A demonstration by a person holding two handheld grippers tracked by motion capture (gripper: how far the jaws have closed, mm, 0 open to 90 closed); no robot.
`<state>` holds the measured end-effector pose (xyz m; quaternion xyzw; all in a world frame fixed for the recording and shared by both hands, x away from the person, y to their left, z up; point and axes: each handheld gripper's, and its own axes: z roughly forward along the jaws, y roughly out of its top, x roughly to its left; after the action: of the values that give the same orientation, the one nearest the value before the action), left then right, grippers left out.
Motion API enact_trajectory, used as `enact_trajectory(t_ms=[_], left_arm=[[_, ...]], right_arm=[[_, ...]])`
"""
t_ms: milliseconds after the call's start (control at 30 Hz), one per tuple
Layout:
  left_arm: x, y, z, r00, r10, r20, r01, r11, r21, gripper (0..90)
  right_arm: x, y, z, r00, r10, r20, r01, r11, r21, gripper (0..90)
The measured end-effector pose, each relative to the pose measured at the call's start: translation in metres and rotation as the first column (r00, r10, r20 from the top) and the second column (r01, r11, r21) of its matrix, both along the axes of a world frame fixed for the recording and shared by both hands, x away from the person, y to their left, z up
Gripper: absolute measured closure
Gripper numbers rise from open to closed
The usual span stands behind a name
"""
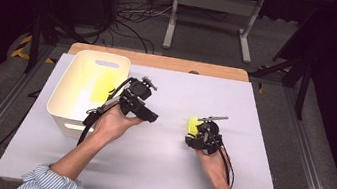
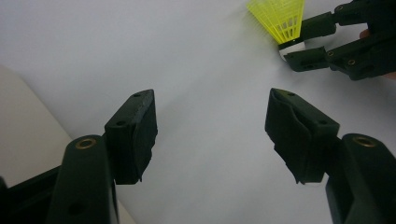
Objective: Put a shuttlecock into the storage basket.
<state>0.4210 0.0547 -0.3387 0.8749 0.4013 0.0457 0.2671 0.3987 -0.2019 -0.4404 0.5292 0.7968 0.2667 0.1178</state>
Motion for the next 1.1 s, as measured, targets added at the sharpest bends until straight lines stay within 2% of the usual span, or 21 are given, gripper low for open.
enact_trajectory(t_ms=[200, 467, 667, 967, 1000, 1100], left_arm=[[0.000, 0.000, 0.000, 1.0000, 0.001, 0.000, -0.001, 1.0000, 0.000, 34.7], [0.000, -0.001, -0.001, 1.0000, 0.001, -0.002, -0.001, 1.0000, 0.001, 34.6], [-0.001, -0.002, -0.001, 1.0000, -0.001, -0.003, 0.001, 1.0000, 0.001, 34.5], [-0.001, -0.001, -0.001, 1.0000, -0.001, -0.002, 0.001, 1.0000, 0.002, 34.5], [-0.001, -0.001, -0.001, 1.0000, -0.001, -0.002, 0.001, 1.0000, 0.003, 34.5], [-0.001, -0.002, -0.001, 1.0000, 0.000, -0.002, 0.000, 1.0000, 0.005, 34.5]], right_arm=[[0.000, 0.000, 0.000, 1.0000, -0.006, -0.003, 0.006, 1.000, 0.001, 50.6], [0.004, -0.001, 0.001, 0.9997, -0.026, -0.003, 0.026, 1.000, 0.010, 39.5], [0.009, 0.001, 0.001, 0.9989, -0.044, -0.014, 0.044, 0.999, -0.001, 36.4], [0.010, 0.000, 0.001, 0.9989, -0.047, -0.007, 0.046, 0.999, -0.013, 46.6], [0.010, 0.001, 0.001, 0.9993, -0.036, -0.005, 0.036, 0.999, -0.018, 51.3], [0.009, 0.002, 0.002, 0.9994, -0.034, -0.009, 0.034, 0.999, -0.020, 56.4]])
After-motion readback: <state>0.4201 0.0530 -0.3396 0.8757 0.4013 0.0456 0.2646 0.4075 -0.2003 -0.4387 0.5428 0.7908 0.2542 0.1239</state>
